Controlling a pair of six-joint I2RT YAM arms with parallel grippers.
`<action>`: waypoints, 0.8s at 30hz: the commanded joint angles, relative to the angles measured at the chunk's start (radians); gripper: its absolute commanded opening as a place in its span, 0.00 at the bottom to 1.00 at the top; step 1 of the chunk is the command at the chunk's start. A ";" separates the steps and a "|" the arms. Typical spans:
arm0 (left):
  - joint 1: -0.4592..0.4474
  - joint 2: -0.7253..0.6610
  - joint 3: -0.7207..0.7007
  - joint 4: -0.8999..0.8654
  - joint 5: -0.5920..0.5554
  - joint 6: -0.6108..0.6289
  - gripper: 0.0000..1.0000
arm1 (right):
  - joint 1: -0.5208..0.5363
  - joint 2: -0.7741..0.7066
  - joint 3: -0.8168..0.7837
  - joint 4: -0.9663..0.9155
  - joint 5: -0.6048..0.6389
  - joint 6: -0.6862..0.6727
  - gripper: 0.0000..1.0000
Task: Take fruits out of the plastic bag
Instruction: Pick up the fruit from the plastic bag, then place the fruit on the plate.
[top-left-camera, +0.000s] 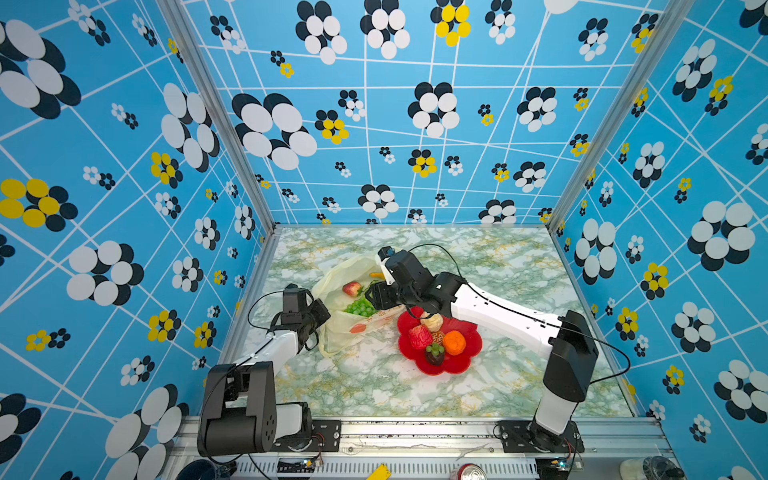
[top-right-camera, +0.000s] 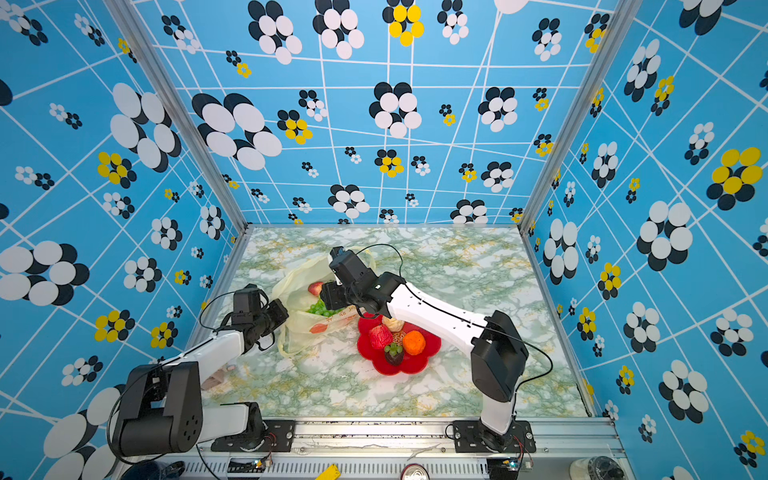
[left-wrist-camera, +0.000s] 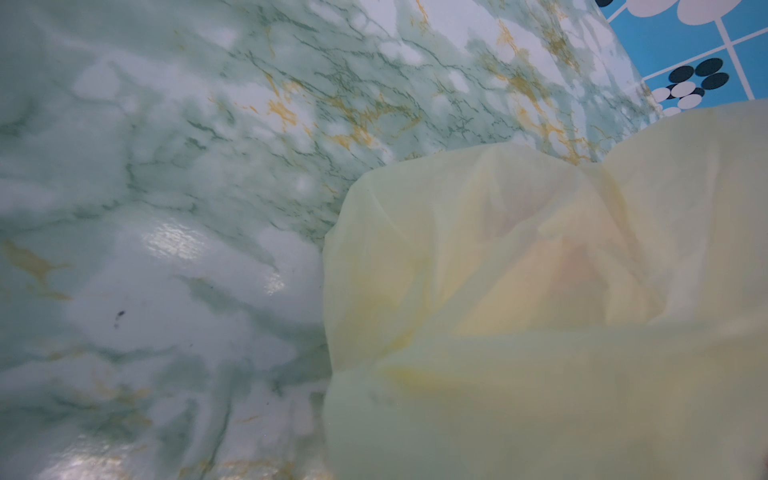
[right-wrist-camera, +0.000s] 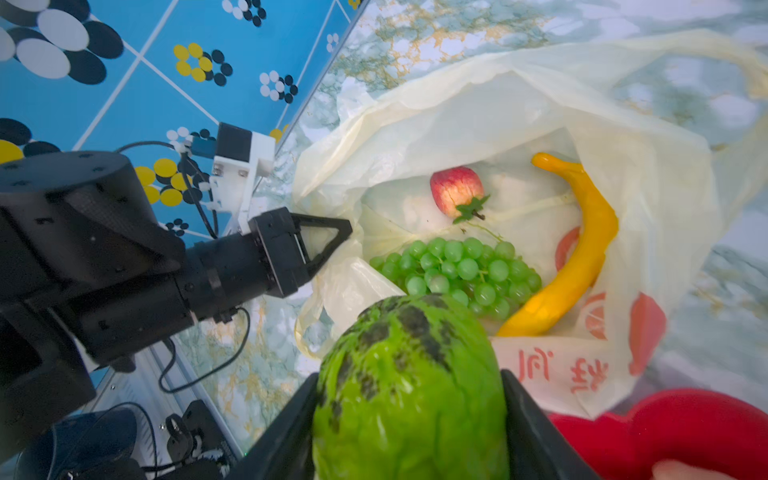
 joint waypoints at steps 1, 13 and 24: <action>-0.014 -0.026 -0.017 0.021 -0.013 0.020 0.00 | -0.036 -0.100 -0.057 -0.178 0.066 -0.021 0.62; -0.022 -0.030 -0.022 0.032 -0.008 0.019 0.00 | -0.203 -0.235 -0.184 -0.470 0.170 0.033 0.61; -0.022 -0.040 -0.024 0.030 -0.003 0.019 0.00 | -0.309 -0.130 -0.171 -0.541 0.155 0.054 0.62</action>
